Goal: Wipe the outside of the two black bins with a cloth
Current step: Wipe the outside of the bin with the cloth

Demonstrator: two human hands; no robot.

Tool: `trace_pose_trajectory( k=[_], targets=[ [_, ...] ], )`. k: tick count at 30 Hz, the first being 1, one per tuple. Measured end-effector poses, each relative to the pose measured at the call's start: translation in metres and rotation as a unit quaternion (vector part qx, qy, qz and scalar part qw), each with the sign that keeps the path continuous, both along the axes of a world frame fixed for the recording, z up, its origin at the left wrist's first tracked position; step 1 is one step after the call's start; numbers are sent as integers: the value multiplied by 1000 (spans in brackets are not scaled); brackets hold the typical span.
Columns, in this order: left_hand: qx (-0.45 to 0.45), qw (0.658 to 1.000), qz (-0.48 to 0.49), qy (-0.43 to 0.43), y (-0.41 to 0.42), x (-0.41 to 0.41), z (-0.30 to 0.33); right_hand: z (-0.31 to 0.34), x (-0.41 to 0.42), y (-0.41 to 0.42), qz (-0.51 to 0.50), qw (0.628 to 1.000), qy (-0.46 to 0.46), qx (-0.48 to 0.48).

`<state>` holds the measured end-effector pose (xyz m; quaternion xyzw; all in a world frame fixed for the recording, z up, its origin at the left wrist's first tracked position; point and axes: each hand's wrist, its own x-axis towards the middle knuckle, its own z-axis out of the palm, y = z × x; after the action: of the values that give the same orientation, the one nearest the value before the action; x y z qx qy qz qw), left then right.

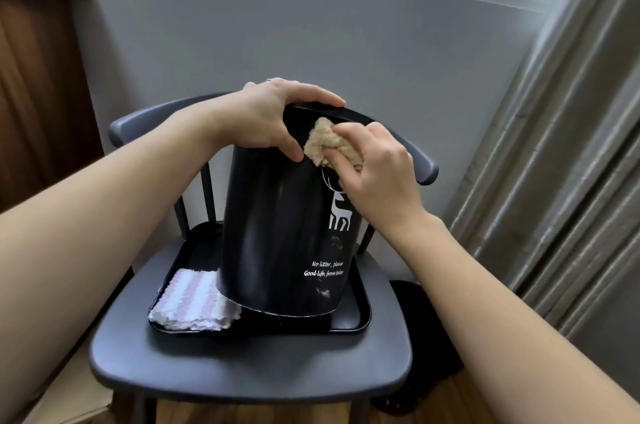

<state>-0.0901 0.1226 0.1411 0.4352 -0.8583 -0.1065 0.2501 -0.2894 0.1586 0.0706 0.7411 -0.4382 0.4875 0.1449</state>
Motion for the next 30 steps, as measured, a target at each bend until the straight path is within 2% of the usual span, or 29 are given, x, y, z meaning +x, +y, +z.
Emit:
trace_pose_trajectory(
  k=[4, 9, 11, 14, 16, 22, 25, 30],
  targets=[
    [12, 1000, -8, 13, -1, 3, -1, 0, -21, -4, -26, 999, -2, -19],
    [51, 998, -4, 48, -1, 4, 2, -3, -35, -6, -45, 999, -18, 12],
    [11, 999, 27, 22, 3, -6, 3, -3, -33, -7, -39, 999, -21, 14],
    [-112, 989, 70, -68, 5, -25, -3, -2, -30, -7, -29, 999, -23, 12],
    [-134, 984, 75, -89, 2, -29, -7, -2, -31, -8, -25, 999, -27, 19],
    [-62, 997, 46, 5, -1, -13, 1, -3, -37, -8, -32, 999, -26, 30],
    [-33, 998, 41, 15, -2, -9, 2, -6, -37, -3, -13, 999, -23, 26],
    [-18, 999, 44, 10, -4, -5, 1, -20, -35, 10, 66, 994, 75, 34]
  ],
)
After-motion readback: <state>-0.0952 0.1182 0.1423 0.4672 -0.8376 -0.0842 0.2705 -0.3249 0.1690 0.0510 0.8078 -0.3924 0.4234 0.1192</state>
